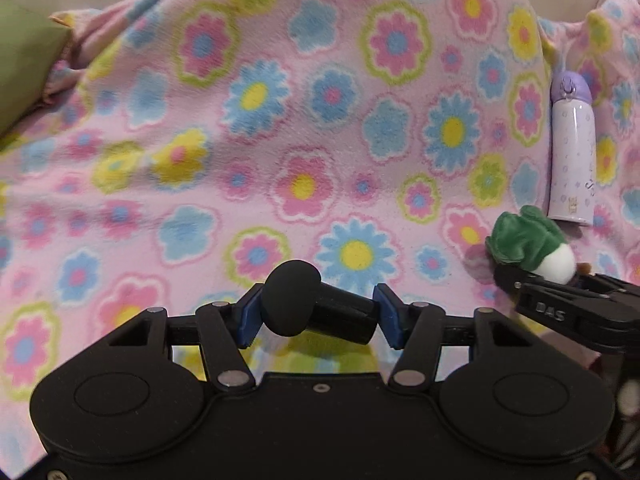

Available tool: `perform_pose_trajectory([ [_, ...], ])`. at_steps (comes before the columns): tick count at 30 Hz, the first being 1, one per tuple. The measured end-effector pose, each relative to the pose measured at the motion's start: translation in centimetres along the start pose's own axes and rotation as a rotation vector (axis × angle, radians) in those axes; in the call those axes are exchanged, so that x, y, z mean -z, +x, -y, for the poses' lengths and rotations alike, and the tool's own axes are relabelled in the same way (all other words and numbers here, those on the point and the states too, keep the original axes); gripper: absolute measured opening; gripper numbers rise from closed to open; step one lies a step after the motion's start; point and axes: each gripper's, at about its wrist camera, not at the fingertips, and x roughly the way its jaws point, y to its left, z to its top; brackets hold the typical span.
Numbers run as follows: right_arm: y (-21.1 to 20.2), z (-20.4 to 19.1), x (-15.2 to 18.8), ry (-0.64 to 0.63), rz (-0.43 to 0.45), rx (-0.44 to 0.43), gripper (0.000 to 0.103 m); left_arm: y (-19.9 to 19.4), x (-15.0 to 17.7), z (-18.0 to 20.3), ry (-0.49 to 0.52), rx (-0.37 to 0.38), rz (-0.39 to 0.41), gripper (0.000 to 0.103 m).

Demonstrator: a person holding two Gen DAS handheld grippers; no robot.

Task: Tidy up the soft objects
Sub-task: 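Carry the snowman plush to the basket with both tools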

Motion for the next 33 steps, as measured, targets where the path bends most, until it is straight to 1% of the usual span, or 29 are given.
perform_pose_trajectory([
  [4,0.0,0.1,0.0,0.001,-0.003,0.001,0.049,-2.5,0.3,0.6,-0.019,-0.025,-0.012,0.055],
  [9,0.0,0.0,0.0,0.001,-0.006,0.003,0.049,-4.4,1.1,1.5,-0.03,-0.079,-0.082,0.055],
  [13,0.1,0.0,0.0,-0.005,-0.009,0.007,0.049,-5.6,2.1,2.3,-0.026,-0.085,-0.124,0.055],
  [19,0.3,-0.3,-0.1,-0.025,-0.018,0.02,0.05,-7.5,3.7,2.7,-0.032,-0.088,-0.141,0.055],
  [22,0.4,-0.7,-0.1,-0.053,-0.029,0.037,0.05,-8.3,4.3,2.5,-0.048,-0.085,-0.148,0.055],
  [25,0.4,-1.2,-0.2,-0.083,-0.044,0.06,0.049,-9.1,4.9,2.5,-0.05,-0.099,-0.142,0.055],
  [29,-1.1,-1.5,-0.3,-0.098,-0.07,0.096,0.049,-10.2,5.2,2.4,-0.051,-0.106,-0.133,0.055],
  [31,-2.8,-1.5,-0.4,-0.103,-0.062,0.092,0.048,-10.8,5.2,2.4,-0.054,-0.099,-0.125,0.055],
  [33,-5.0,-1.3,-0.4,-0.107,-0.035,0.066,0.048,-11.3,5.3,2.4,-0.052,-0.093,-0.117,0.055],
])
